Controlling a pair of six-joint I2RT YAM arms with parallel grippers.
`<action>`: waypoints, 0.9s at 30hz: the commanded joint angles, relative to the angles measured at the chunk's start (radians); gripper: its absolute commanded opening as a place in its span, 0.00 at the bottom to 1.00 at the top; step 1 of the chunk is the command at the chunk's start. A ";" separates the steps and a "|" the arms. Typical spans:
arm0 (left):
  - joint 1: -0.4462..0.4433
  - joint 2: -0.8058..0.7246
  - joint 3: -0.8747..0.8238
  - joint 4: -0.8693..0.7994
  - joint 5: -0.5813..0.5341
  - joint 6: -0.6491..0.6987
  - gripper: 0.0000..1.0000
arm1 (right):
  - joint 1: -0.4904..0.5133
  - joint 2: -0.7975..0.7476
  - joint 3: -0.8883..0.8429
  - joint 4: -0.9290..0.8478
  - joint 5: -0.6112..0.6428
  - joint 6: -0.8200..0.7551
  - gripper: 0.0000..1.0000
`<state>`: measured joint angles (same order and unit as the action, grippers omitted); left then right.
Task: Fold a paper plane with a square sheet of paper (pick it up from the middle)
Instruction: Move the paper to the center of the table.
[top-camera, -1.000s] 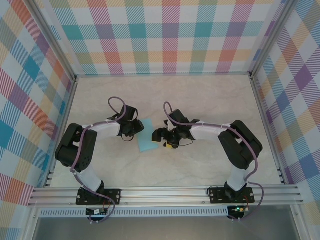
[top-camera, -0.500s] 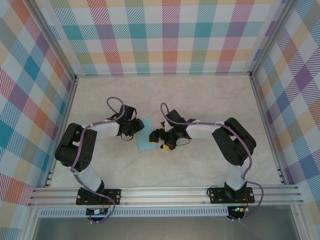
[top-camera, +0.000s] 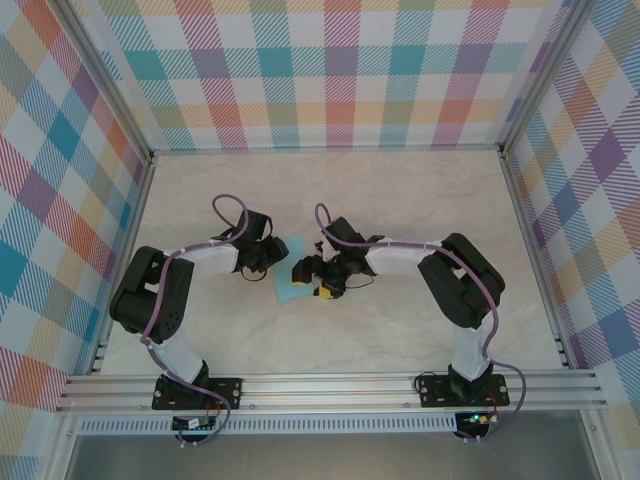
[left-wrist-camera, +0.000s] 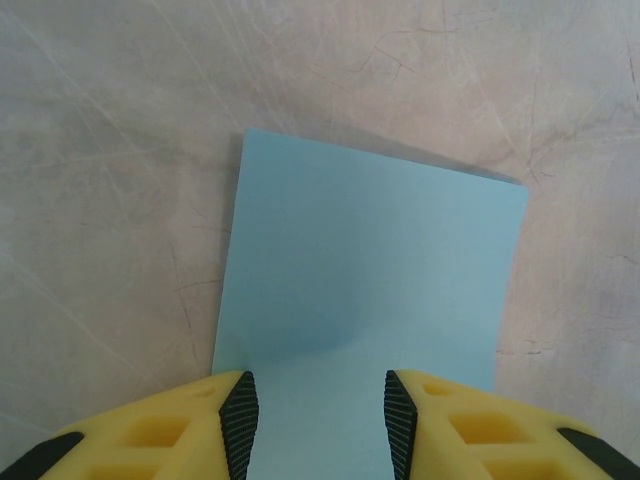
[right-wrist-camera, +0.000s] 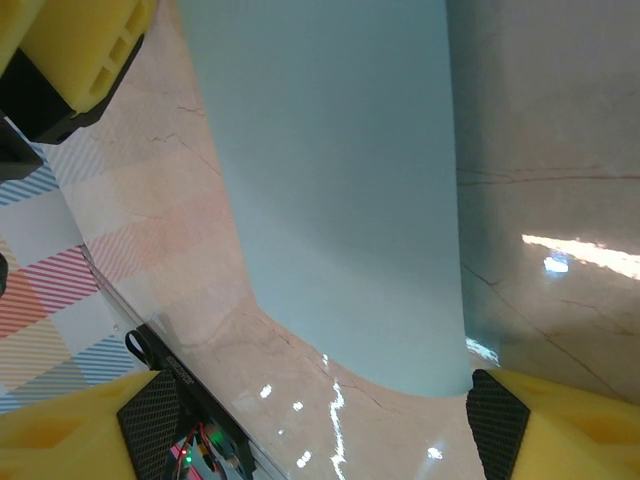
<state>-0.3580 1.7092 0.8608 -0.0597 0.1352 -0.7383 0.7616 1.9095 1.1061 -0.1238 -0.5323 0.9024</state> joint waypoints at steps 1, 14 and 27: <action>0.013 0.006 -0.035 -0.027 0.009 -0.007 0.42 | 0.008 0.026 0.032 -0.003 -0.011 0.007 0.78; 0.013 0.005 -0.049 -0.012 0.020 -0.014 0.42 | 0.009 -0.013 -0.051 0.236 -0.043 0.020 0.75; 0.013 0.003 -0.060 -0.002 0.036 -0.018 0.42 | 0.015 0.050 0.020 0.248 0.031 -0.073 0.71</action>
<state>-0.3561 1.7042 0.8379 -0.0154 0.1490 -0.7448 0.7681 1.9354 1.0897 0.1127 -0.5354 0.8810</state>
